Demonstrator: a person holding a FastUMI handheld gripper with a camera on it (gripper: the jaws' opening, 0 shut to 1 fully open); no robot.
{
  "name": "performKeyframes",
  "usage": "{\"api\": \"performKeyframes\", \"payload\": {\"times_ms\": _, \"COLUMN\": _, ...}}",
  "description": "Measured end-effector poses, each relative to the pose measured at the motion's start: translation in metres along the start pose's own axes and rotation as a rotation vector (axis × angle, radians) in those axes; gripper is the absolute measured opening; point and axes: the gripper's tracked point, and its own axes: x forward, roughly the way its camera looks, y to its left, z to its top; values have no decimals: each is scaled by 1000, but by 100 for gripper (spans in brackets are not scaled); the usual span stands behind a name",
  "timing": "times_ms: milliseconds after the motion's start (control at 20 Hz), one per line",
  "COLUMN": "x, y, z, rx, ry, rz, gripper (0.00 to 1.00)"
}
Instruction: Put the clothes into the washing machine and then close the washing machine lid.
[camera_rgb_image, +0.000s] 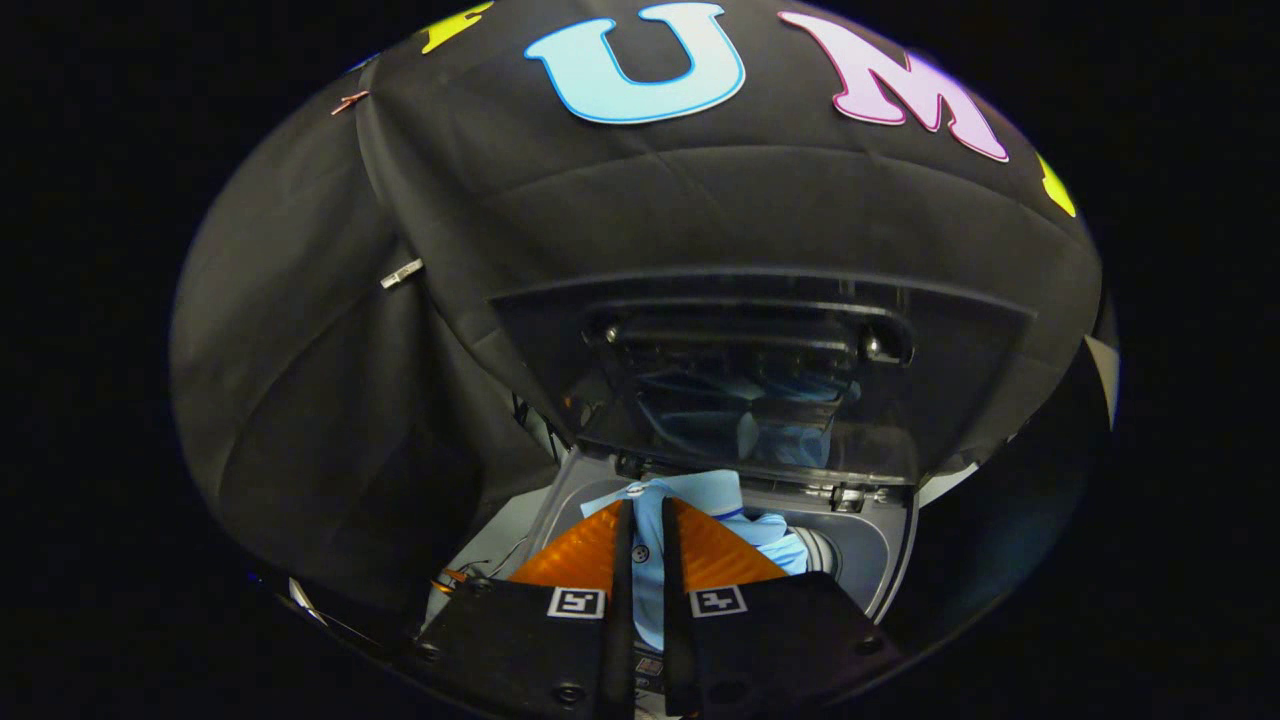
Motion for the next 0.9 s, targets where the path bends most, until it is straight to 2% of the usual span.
{"api": "performKeyframes", "payload": {"times_ms": 600, "x": 81, "y": -55, "z": -105, "rx": -20, "ry": 162, "rz": -107, "gripper": 17}}
{"api": "performKeyframes", "payload": {"times_ms": 750, "x": 93, "y": -58, "z": -118, "rx": -12, "ry": 187, "rz": -129, "gripper": 16}}
{"api": "performKeyframes", "payload": {"times_ms": 900, "x": 99, "y": -61, "z": -110, "rx": -12, "ry": 166, "rz": -154, "gripper": 15}}
